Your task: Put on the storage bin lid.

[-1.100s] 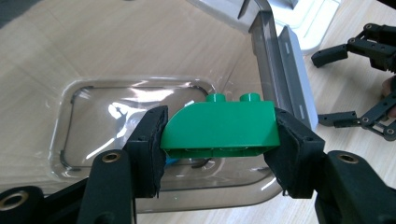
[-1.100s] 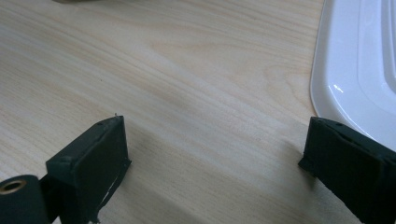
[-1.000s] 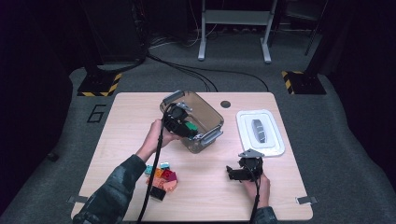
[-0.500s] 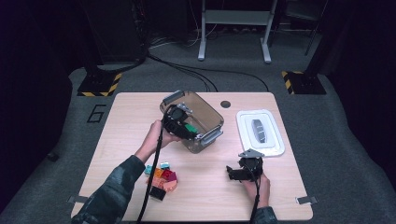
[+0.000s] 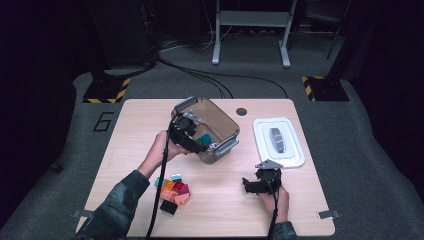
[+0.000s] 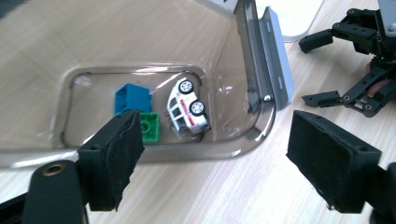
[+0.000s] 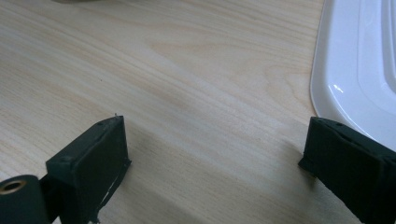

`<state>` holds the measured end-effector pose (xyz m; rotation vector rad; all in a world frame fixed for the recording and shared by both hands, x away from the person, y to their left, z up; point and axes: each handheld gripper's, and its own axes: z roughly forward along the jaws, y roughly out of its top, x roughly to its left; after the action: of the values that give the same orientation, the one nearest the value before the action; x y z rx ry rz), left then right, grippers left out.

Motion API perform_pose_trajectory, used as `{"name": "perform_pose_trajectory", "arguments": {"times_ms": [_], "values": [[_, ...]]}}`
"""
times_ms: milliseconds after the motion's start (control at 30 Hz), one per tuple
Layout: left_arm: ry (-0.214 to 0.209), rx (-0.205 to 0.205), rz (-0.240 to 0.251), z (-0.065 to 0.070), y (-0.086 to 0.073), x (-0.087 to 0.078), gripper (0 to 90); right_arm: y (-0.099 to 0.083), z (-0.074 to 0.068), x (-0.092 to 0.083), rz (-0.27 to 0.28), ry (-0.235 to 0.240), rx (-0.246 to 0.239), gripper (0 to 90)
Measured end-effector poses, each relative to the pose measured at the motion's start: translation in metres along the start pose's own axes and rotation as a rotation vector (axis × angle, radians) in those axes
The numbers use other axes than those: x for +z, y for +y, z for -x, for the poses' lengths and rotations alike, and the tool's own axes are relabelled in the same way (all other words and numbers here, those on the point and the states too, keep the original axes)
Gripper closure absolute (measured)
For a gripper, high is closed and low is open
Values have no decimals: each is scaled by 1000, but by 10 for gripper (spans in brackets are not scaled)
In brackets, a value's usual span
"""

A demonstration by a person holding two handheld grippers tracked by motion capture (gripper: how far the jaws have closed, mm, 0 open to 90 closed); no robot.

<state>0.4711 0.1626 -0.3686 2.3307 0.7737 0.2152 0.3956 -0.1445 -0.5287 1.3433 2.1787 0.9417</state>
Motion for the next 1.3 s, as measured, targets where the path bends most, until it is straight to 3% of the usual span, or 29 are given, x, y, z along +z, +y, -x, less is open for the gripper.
{"name": "perform_pose_trajectory", "arguments": {"times_ms": [367, 633, 833, 1100, 1300], "values": [[63, -42, 60, -8, -42, -32, 134, 0, 0, 0, 0, -1, 0, 56], [109, -79, 72, -15, -74, -40, 106, 0, 0, 0, 1, -2, 2, 57], [102, -117, 50, -18, -101, -28, 85, 0, 0, 0, -1, -1, -1, 57], [76, -121, -30, -13, -130, 12, 82, 0, 0, 0, 1, -1, -2, 57], [53, -123, -44, -13, -143, 22, 192, 0, 0, 0, 0, -1, -2, 57]]}}
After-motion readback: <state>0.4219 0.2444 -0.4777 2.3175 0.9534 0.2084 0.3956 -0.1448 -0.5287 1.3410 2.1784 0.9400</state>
